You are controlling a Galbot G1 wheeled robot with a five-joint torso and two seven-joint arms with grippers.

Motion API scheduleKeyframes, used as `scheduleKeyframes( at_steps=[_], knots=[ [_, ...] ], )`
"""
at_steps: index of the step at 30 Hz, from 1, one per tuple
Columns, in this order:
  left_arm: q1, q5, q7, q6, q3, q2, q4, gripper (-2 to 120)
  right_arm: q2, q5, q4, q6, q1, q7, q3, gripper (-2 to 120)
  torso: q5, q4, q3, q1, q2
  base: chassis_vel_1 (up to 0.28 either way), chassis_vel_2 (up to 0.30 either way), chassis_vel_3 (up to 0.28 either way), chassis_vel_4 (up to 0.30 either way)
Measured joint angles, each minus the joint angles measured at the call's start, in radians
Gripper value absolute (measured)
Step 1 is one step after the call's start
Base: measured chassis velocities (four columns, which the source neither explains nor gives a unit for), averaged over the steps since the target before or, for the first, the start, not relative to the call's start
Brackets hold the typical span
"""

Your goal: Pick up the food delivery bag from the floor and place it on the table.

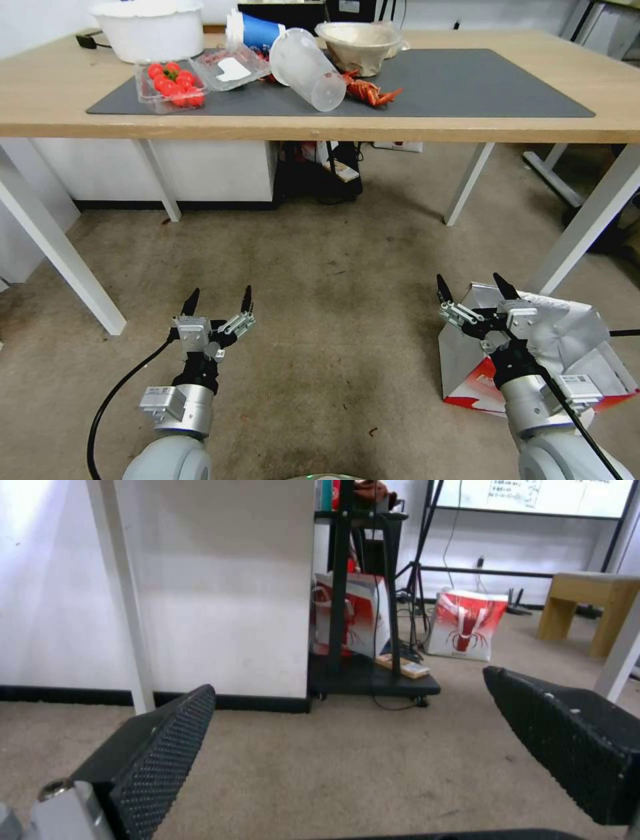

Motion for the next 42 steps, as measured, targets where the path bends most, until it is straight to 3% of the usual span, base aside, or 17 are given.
scheduleKeyframes(
  at_steps=[3, 6, 10, 13, 14, 20, 24, 31, 37, 42],
  knots=[
    [-0.001, 0.000, 0.000, 0.000, -0.001, 0.000, 0.000, 100, -0.067, 0.043, -0.018, -0.026, 0.012, -0.052, 0.032, 100, 0.0000, -0.0001, 0.000, 0.000, 0.001, 0.000, 0.000, 0.000, 0.000],
    [-0.003, 0.000, 0.000, 0.000, -0.003, 0.001, 0.000, 100, -0.180, 0.126, -0.082, -0.044, 0.040, -0.156, 0.099, 100, 0.0000, 0.0001, 0.000, 0.000, 0.001, 0.000, 0.000, 0.000, 0.000],
    [-0.006, -0.002, 0.001, 0.000, -0.003, 0.005, 0.000, 100, -0.255, 0.175, -0.143, -0.045, 0.059, -0.231, 0.148, 100, 0.0004, 0.0002, 0.000, 0.000, 0.002, 0.000, 0.000, 0.000, 0.000],
    [-0.012, -0.005, 0.003, 0.003, -0.001, 0.013, 0.003, 100, -0.377, 0.223, -0.233, -0.050, 0.092, -0.307, 0.195, 100, 0.0003, -0.0003, 0.000, 0.000, 0.002, 0.000, 0.000, 0.000, 0.000],
    [-0.012, -0.005, 0.003, 0.003, -0.001, 0.013, 0.003, 100, -0.377, 0.223, -0.233, -0.050, 0.092, -0.307, 0.195, 100, 0.0003, -0.0003, 0.000, 0.000, 0.002, 0.000, 0.000, 0.000, 0.000],
    [-0.013, -0.007, 0.003, 0.003, -0.003, 0.014, 0.005, 100, -0.594, 0.254, -0.411, -0.001, 0.185, -0.495, 0.185, 100, -0.0001, 0.0002, 0.000, 0.001, 0.003, 0.000, 0.000, 0.000, 0.000],
    [-0.013, -0.007, 0.004, 0.003, -0.003, 0.016, 0.005, 100, -0.678, 0.234, -0.515, 0.020, 0.242, -0.571, 0.148, 100, -0.0001, 0.0002, 0.000, 0.001, 0.003, 0.000, 0.000, 0.000, 0.000],
    [-0.015, -0.007, 0.007, 0.000, -0.001, 0.018, 0.011, 100, -0.765, 0.112, -0.701, 0.078, 0.314, -0.701, 0.103, 98, 0.0002, -0.0002, 0.000, 0.001, 0.003, 0.000, 0.000, 0.000, 0.000],
    [-0.017, -0.007, 0.010, -0.001, 0.002, 0.013, 0.015, 100, -0.807, 0.081, -0.787, 0.115, 0.373, -0.725, 0.045, 93, 0.0000, 0.0000, 0.000, 0.001, 0.003, 0.000, 0.000, 0.000, 0.000],
    [-0.016, -0.007, 0.012, -0.008, 0.003, 0.009, 0.015, 100, -0.815, 0.079, -0.851, 0.171, 0.467, -0.682, -0.074, 95, 0.0000, 0.0001, 0.000, 0.001, 0.004, 0.000, 0.000, 0.000, 0.000]
  ],
)
